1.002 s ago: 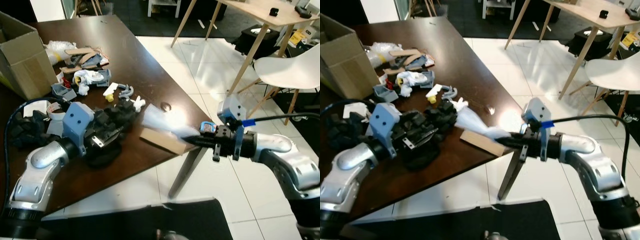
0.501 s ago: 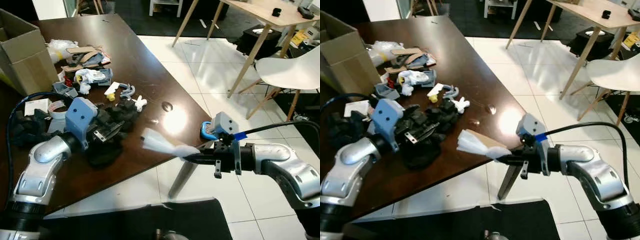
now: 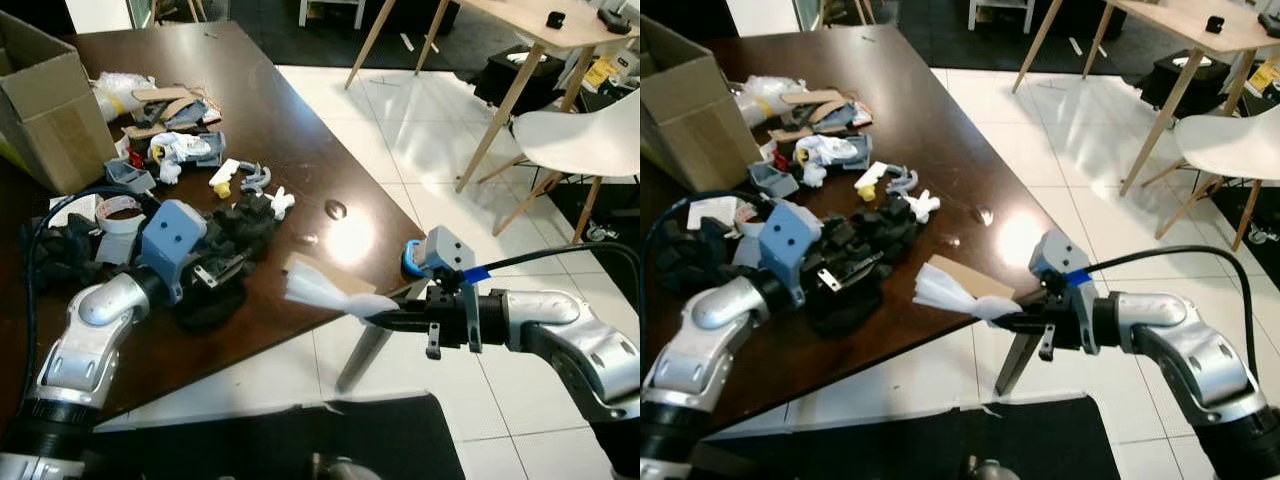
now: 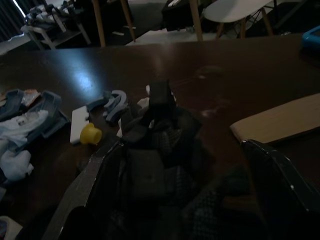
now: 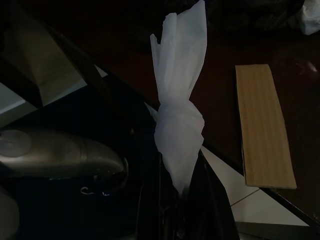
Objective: Picking trash to rubbish bin
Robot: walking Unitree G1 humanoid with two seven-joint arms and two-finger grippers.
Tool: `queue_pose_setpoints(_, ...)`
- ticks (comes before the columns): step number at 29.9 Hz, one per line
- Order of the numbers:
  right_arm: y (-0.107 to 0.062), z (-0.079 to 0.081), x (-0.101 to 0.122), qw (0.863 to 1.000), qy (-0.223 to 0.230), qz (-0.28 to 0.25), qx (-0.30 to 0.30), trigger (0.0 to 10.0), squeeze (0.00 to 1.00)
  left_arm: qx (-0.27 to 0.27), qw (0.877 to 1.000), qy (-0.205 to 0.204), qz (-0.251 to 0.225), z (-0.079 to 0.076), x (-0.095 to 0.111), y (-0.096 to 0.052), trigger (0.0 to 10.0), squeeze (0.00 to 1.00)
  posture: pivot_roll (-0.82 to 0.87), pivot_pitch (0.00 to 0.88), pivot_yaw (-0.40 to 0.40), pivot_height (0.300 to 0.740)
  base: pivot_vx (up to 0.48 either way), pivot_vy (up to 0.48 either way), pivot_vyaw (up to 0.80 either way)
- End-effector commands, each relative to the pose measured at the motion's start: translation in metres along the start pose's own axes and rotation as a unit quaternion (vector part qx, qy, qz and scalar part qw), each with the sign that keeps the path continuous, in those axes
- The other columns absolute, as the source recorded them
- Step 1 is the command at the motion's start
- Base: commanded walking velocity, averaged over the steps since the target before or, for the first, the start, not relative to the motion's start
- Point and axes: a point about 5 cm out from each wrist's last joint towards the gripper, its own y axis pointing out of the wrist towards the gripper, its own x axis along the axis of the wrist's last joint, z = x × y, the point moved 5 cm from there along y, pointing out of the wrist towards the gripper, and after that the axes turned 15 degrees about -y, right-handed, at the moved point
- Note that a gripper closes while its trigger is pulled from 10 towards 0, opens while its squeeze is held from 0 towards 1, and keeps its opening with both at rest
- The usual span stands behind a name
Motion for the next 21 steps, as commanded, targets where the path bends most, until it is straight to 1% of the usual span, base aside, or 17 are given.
queue_pose_setpoints(1, 0.001, 0.003, 0.003, 1.0, -0.005, 0.0, 0.002, 10.0, 0.0, 0.004, 1.0, -0.009, 0.012, -0.002, -0.008, 0.003, 10.0, 0.0, -0.01, 0.178, -0.07, 0.74, 0.0, 0.0, 0.0)
queue_pose_setpoints(6, 0.002, 0.001, 0.003, 1.0, -0.007, 0.0, -0.002, 10.0, 0.0, 0.026, 0.999, -0.017, 0.012, 0.004, -0.01, 0.005, 10.0, 0.0, -0.01, 0.172, -0.069, 0.74, 0.0, 0.0, 0.0)
queue_pose_setpoints(9, 0.003, -0.001, 0.003, 1.0, -0.009, 0.002, -0.006, 10.0, 0.0, 0.036, 0.999, -0.022, 0.026, 0.007, -0.017, 0.005, 10.0, 0.0, -0.01, 0.172, -0.069, 0.74, 0.0, 0.0, 0.0)
queue_pose_setpoints(10, 0.003, -0.002, 0.003, 1.0, -0.01, 0.003, -0.008, 10.0, 0.0, 0.039, 0.998, -0.022, 0.033, 0.008, -0.02, 0.005, 4.0, 0.0, -0.01, 0.166, -0.069, 0.74, 0.0, 0.0, 0.0)
queue_pose_setpoints(11, 0.003, -0.002, 0.003, 1.0, -0.01, 0.003, -0.008, 10.0, 0.0, 0.039, 0.998, -0.022, 0.033, 0.008, -0.02, 0.005, 4.0, 0.0, -0.01, 0.166, -0.069, 0.74, 0.0, 0.0, 0.0)
queue_pose_setpoints(12, 0.003, -0.002, 0.003, 1.0, -0.011, 0.004, -0.01, 10.0, 0.0, 0.038, 0.998, -0.02, 0.039, 0.007, -0.022, 0.004, 1.5, 0.0, -0.01, 0.166, -0.069, 0.74, 0.0, 0.0, 0.0)
queue_pose_setpoints(13, 0.003, -0.003, 0.003, 1.0, -0.011, 0.004, -0.011, 10.0, 0.0, 0.034, 0.998, -0.018, 0.045, 0.006, -0.024, 0.004, 0.0, 0.0, -0.01, 0.164, -0.068, 0.74, 0.0, 0.0, 0.0)
queue_pose_setpoints(21, 0.004, -0.007, 0.003, 1.0, -0.014, 0.004, -0.02, 10.0, 0.0, 0.026, 0.998, -0.021, 0.06, 0.003, -0.031, 0.003, 0.0, 0.0, -0.01, 0.163, -0.066, 0.74, 0.0, 0.0, 0.0)
